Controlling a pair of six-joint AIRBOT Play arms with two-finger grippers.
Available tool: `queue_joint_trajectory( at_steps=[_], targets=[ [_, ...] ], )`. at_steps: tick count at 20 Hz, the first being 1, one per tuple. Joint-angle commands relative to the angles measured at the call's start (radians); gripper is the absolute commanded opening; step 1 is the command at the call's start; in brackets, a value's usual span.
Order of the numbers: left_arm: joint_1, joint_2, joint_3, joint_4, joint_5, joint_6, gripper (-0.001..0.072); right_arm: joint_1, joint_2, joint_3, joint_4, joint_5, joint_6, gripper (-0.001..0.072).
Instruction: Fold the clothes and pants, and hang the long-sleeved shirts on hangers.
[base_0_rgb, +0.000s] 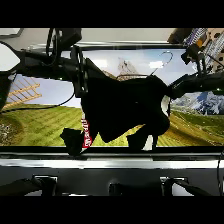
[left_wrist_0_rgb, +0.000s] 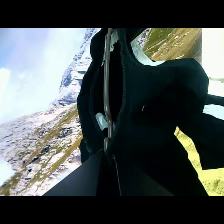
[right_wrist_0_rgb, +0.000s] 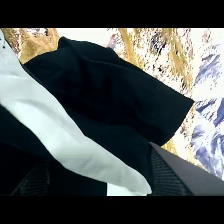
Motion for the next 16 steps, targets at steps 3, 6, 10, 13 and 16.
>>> queue_joint_trajectory(
  at_steps=[3, 6, 10, 13, 16],
  targets=[
    [0.0, 0.001, 0.0, 0.001, 0.0, 0.0, 0.0024, 0.0, -0.02, -0.001, 0.082, 0.016, -0.066, 0.0568],
    [0.0, 0.001, 0.0, 0.001, 0.0, 0.0, 0.0025, 0.0, -0.045, -0.001, 0.131, 0.071, -0.068, 0.041],
    [0.0, 0.001, 0.0, 0.001, 0.0, -0.001, 0.0025, -0.001, -0.048, 0.0, 0.139, 0.098, -0.067, 0.0046],
    [0.0, 0.001, 0.0, 0.001, 0.0, -0.001, 0.0027, -0.001, -0.031, 0.0, 0.138, 0.13, -0.066, 0.0043],
    [0.0, 0.001, 0.0, 0.002, 0.012, -0.035, 0.0185, -0.001, 0.031, 0.0, 0.122, 0.131, -0.061, 0.0041]
  ],
)
